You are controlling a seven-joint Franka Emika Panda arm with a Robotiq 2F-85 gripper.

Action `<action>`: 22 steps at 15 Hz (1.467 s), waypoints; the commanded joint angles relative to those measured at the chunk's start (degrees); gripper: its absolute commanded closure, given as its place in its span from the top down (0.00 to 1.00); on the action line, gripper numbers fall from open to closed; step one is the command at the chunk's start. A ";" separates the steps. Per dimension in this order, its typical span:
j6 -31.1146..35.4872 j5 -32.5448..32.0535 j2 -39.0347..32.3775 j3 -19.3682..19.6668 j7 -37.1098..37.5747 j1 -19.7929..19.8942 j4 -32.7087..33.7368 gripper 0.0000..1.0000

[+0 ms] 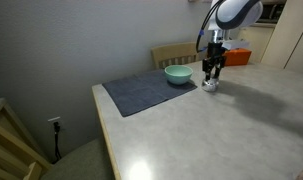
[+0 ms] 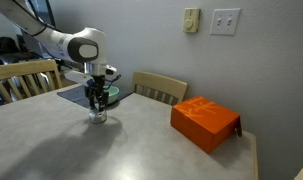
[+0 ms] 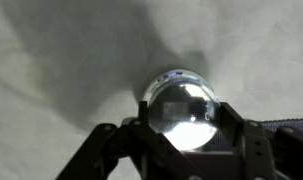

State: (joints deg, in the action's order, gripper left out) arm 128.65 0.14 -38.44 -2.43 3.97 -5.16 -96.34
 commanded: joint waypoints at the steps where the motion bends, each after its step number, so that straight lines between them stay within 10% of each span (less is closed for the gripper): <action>1: -4.43 -0.98 -4.87 1.00 1.61 -0.92 5.50 0.44; 22: -5.94 -6.73 -5.79 2.23 8.01 -5.53 7.70 0.44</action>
State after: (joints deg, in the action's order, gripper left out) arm 120.64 -5.47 -42.62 -0.71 11.35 -9.69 -87.75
